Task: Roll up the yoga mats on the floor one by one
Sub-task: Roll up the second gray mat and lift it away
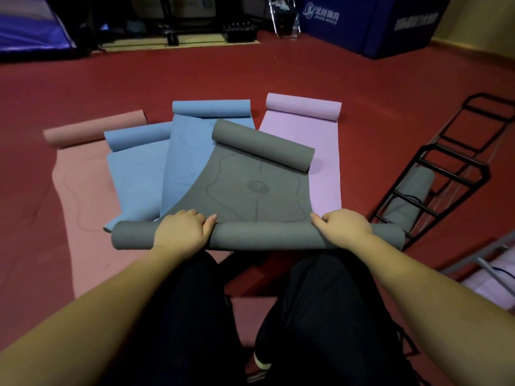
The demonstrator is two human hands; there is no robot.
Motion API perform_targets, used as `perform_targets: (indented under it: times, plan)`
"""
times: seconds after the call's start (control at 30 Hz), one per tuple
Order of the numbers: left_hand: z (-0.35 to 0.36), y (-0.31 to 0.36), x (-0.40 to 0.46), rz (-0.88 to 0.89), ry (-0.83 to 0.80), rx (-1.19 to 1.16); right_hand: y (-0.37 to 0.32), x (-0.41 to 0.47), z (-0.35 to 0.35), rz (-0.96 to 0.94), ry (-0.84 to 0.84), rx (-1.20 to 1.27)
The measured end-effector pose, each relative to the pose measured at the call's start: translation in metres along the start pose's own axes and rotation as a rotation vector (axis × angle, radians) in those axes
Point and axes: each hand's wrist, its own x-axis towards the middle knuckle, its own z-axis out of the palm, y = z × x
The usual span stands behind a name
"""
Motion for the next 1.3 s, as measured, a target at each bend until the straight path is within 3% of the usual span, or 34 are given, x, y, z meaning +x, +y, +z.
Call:
perform_targets:
  times: [0.13,0.4,0.6,0.73,0.87,0.97,1.07,1.17,1.3]
  plan:
    - [-0.008,0.003,0.007,0.023,0.026,0.002,0.004,-0.001,-0.014,0.011,-0.089,0.002]
    - [-0.027,0.004,0.005,-0.027,-0.249,0.08,0.013,-0.006,-0.025,0.048,-0.398,0.104]
    - [-0.017,-0.002,0.015,-0.02,-0.371,-0.044,0.016,-0.006,-0.001,-0.036,-0.115,0.196]
    - [-0.009,-0.004,0.018,0.061,-0.246,0.05,0.016,-0.001,-0.002,-0.009,-0.124,0.168]
    - [-0.004,0.007,0.01,-0.028,-0.007,0.009,0.012,0.015,-0.01,0.003,-0.329,0.146]
    - [0.012,0.011,-0.01,0.018,0.162,0.017,0.005,0.025,-0.014,-0.014,-0.443,0.091]
    - [0.023,0.008,-0.021,0.029,0.162,0.03,0.0,0.036,-0.012,-0.015,-0.503,0.017]
    - [0.014,0.008,-0.008,-0.004,0.105,0.065,-0.002,0.041,-0.005,-0.005,-0.421,0.011]
    - [0.004,0.008,0.016,-0.051,-0.086,0.027,-0.001,0.031,-0.001,0.035,-0.063,0.078]
